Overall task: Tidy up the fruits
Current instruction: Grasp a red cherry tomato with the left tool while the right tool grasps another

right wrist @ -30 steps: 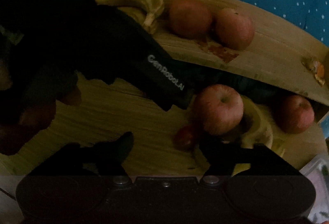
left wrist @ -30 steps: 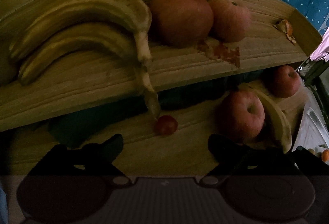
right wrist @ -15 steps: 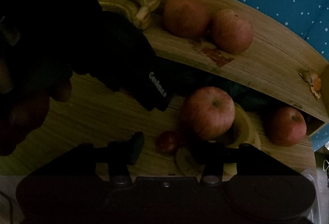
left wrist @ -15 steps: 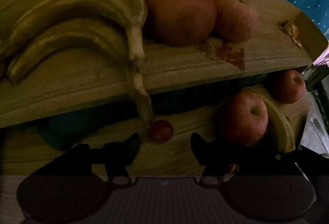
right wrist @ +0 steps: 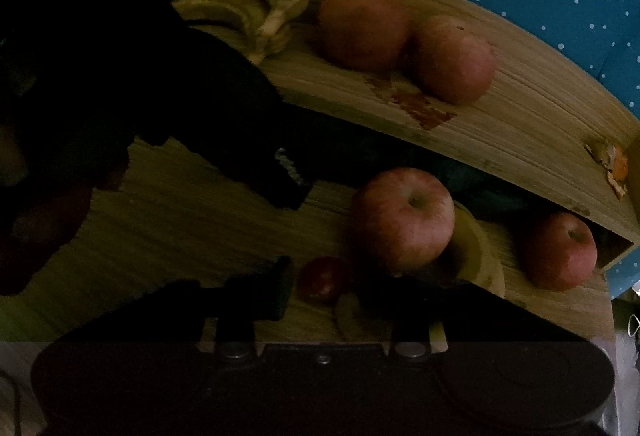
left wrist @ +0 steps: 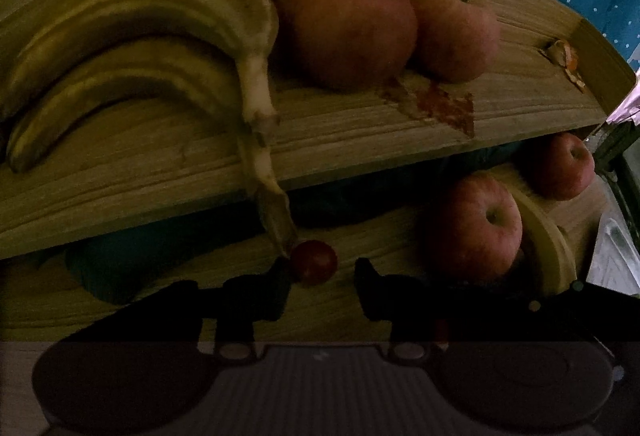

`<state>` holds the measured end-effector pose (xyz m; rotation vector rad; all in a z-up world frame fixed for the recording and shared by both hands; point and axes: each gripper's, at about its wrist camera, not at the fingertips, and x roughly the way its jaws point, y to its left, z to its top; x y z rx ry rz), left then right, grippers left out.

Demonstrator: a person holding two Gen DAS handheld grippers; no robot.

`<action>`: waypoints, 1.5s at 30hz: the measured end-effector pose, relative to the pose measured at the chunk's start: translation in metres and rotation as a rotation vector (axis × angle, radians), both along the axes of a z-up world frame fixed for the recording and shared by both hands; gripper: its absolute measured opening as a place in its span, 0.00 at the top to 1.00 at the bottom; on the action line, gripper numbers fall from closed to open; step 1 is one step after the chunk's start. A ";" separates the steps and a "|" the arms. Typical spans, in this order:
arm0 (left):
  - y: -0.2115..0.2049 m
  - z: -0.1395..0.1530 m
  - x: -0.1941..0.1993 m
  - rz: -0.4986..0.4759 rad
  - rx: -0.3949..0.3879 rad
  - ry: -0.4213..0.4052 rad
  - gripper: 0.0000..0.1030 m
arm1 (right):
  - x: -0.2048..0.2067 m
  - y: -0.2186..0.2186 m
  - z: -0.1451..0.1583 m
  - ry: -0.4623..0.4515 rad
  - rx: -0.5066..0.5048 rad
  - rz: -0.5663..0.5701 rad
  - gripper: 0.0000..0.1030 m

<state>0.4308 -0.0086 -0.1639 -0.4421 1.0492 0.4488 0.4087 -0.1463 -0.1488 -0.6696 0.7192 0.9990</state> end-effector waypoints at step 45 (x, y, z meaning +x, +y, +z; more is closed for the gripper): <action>0.014 0.024 -0.153 0.016 -0.060 -0.003 0.75 | -0.067 0.027 0.000 0.052 -0.104 0.043 0.76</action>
